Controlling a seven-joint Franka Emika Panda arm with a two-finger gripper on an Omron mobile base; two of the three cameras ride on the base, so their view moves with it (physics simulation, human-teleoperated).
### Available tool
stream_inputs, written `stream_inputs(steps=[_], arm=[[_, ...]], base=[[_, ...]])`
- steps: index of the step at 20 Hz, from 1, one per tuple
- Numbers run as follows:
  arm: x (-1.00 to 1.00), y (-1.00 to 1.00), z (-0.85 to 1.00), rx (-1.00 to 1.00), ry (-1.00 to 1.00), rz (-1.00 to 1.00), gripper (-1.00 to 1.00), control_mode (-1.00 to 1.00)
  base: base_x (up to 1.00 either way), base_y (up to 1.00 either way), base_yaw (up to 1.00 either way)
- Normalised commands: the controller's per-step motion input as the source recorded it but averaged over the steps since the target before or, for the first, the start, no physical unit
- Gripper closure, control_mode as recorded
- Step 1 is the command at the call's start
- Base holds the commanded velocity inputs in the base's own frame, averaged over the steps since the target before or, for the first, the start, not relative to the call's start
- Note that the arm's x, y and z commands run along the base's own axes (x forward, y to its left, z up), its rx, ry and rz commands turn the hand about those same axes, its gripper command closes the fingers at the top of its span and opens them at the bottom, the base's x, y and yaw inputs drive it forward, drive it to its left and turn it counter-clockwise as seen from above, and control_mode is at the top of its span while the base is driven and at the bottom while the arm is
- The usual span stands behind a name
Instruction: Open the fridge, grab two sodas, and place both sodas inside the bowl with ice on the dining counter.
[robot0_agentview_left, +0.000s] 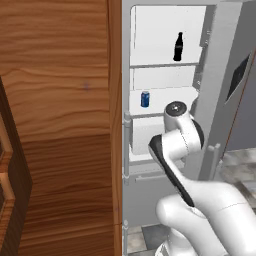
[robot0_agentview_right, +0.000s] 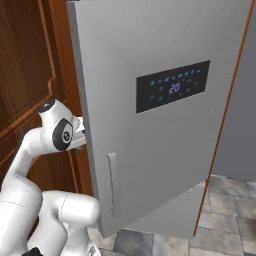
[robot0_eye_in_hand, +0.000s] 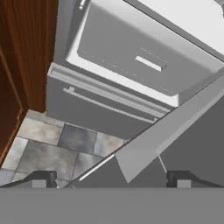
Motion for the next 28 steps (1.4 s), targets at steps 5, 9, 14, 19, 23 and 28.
stream_inputs(steps=[5,9,14,19,23,28], arm=[[-0.49,-0.57,0.17,0.0,0.04,-0.2,-1.0,-1.0],[-0.51,-0.69,0.17,0.0,0.04,-0.21,-1.0,-1.0],[-0.44,-0.72,0.1,0.0,0.05,-0.21,-1.0,-1.0],[-0.26,-0.68,0.11,0.0,0.06,-0.21,-1.0,-1.0],[-0.07,-0.7,0.11,0.0,0.06,-0.2,-1.0,-1.0],[0.0,-0.7,0.06,0.01,0.06,-0.18,-1.0,-1.0]], base=[[0.0,0.0,0.0],[0.0,0.0,0.0],[0.0,0.0,0.0],[0.0,0.0,0.0],[0.0,0.0,0.0],[0.0,0.0,0.0]])
